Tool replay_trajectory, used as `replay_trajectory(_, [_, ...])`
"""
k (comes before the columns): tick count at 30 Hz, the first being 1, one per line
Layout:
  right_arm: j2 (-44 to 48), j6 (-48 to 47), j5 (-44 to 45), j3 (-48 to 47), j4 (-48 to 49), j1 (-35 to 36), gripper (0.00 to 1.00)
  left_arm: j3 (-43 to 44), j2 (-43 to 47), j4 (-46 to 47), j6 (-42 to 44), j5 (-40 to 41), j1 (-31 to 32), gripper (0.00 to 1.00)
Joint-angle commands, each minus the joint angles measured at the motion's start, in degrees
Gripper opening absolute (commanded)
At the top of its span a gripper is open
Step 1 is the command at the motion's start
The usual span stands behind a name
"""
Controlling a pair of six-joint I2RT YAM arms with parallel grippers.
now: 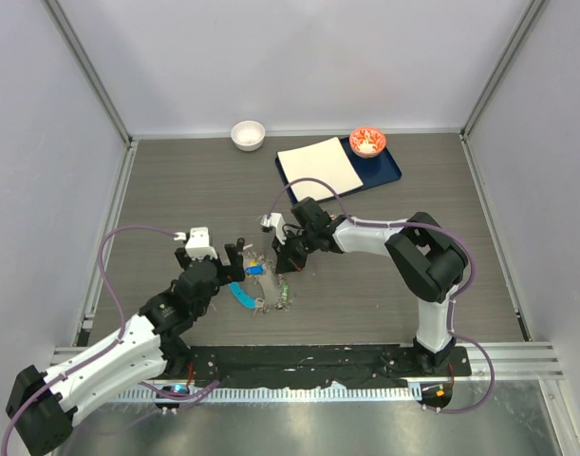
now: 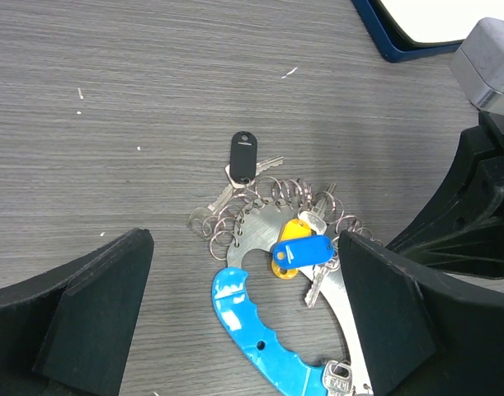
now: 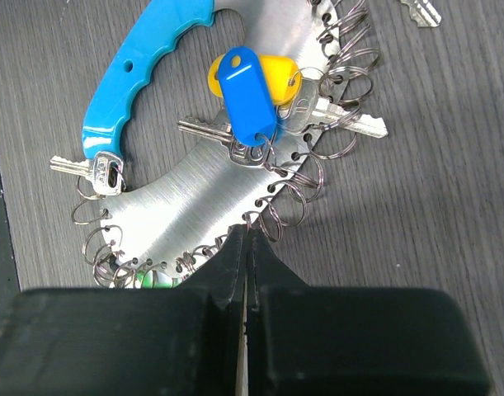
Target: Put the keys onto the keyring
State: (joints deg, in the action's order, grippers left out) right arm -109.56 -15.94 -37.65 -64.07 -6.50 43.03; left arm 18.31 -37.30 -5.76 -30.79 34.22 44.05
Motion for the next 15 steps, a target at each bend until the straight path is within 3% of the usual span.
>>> replay_trajectory(1, [1.4, -1.1, -0.8, 0.0, 1.7, 0.4, 0.01, 0.2, 0.4, 3.5, 1.5, -0.6, -0.3, 1.00])
replay_trajectory(15, [17.2, -3.1, 6.6, 6.6, 5.1, 2.7, 0.01, -4.2, 9.5, 10.7, 7.3, -9.6, -0.3, 1.00])
